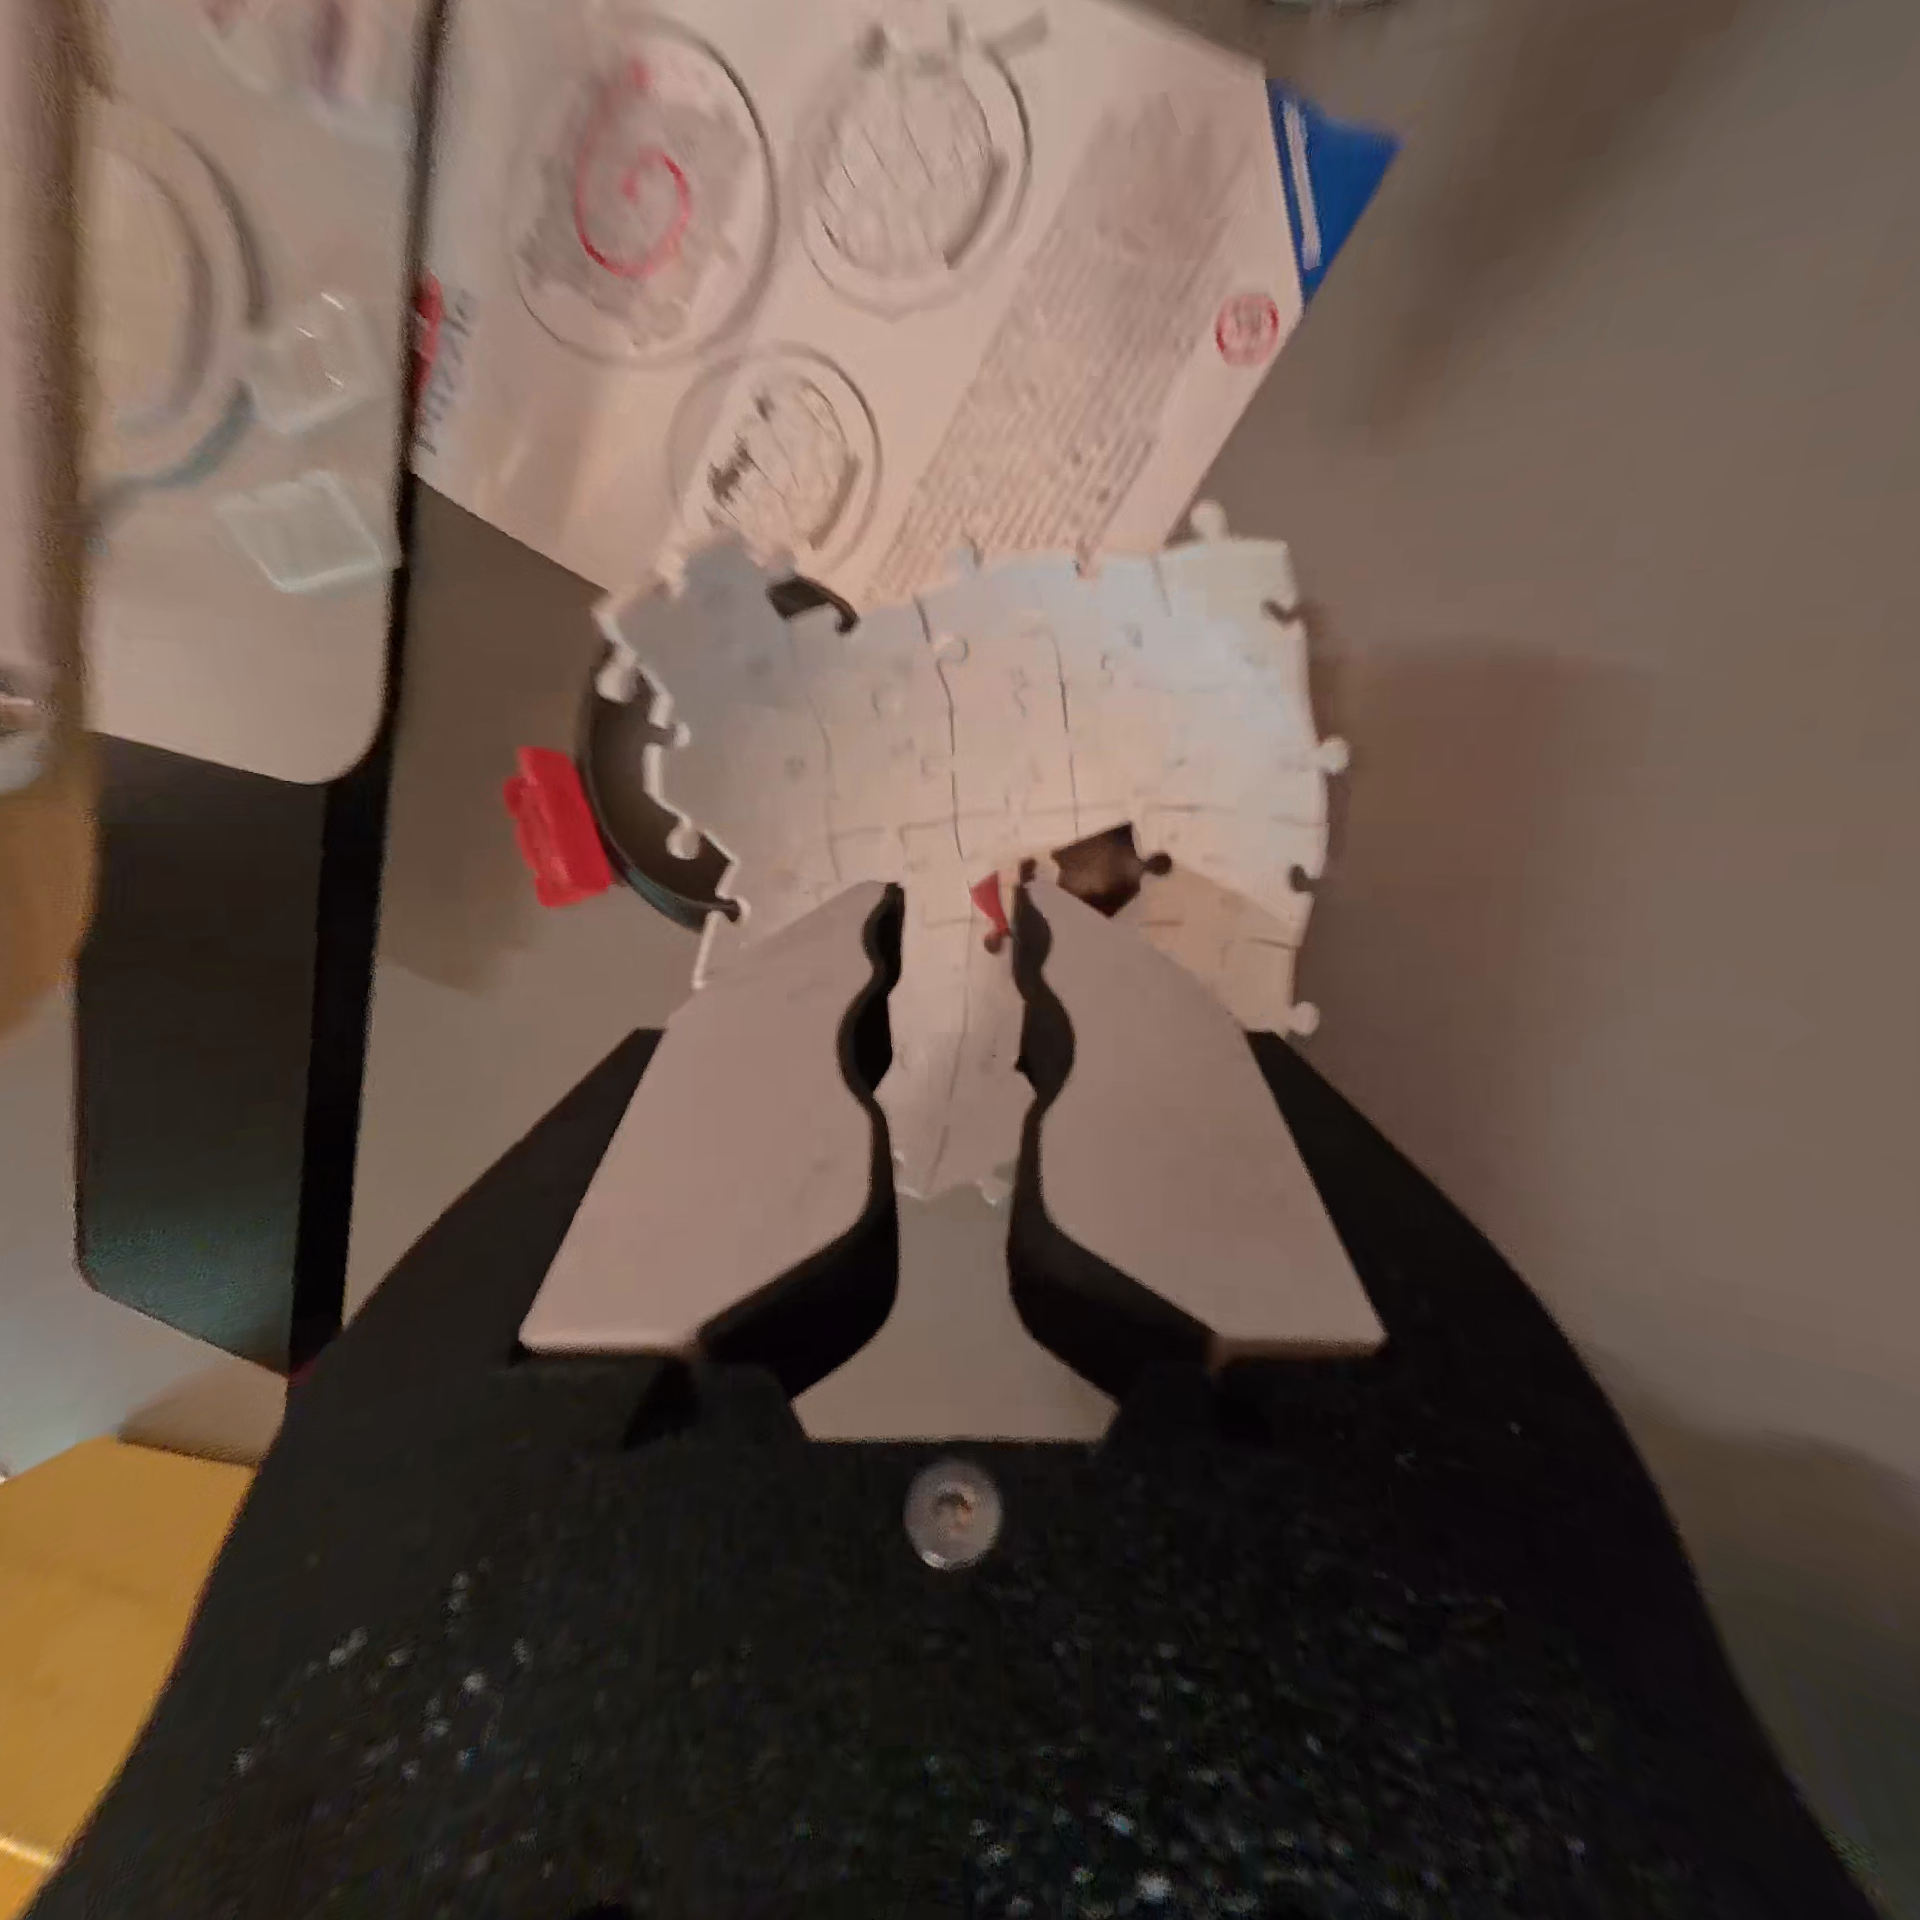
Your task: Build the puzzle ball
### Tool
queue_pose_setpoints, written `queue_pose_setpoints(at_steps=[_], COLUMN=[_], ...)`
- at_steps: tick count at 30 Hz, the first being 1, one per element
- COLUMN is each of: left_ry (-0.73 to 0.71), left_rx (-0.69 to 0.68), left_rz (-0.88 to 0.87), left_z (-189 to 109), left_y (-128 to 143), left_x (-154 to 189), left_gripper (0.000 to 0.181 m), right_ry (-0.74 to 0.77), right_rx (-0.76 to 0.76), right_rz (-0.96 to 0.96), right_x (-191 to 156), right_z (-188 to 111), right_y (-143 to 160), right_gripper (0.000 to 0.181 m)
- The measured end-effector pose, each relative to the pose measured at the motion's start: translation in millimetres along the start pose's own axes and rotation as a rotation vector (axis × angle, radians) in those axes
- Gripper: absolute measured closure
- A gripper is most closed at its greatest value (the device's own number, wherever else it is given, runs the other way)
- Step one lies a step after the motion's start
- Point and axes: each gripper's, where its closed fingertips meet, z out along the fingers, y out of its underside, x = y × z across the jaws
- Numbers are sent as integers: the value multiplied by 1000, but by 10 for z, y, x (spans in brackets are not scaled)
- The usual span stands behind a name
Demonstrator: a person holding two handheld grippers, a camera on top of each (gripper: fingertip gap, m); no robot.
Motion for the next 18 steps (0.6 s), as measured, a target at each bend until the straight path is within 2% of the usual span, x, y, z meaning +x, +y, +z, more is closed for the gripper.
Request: queue_pose_setpoints(at_steps=[1,6,12,18], left_ry=[23,94,232,247], left_rx=[-40,-163,-152,-186], left_rz=[13,167,291,382], left_z=[53,224,274,355], left_y=[60,209,197,193], left_x=[31,118,223,220], left_gripper=[156,148,148,152], right_ry=[-3,-2,-5,0], right_rx=[11,6,-14,-15], right_rz=[-5,-26,-54,-47], right_x=[-10,-16,-17,28], right_z=[-17,-49,-61,-83], right_y=[-20,-8,34,62], right_gripper=[141,141,140,140])
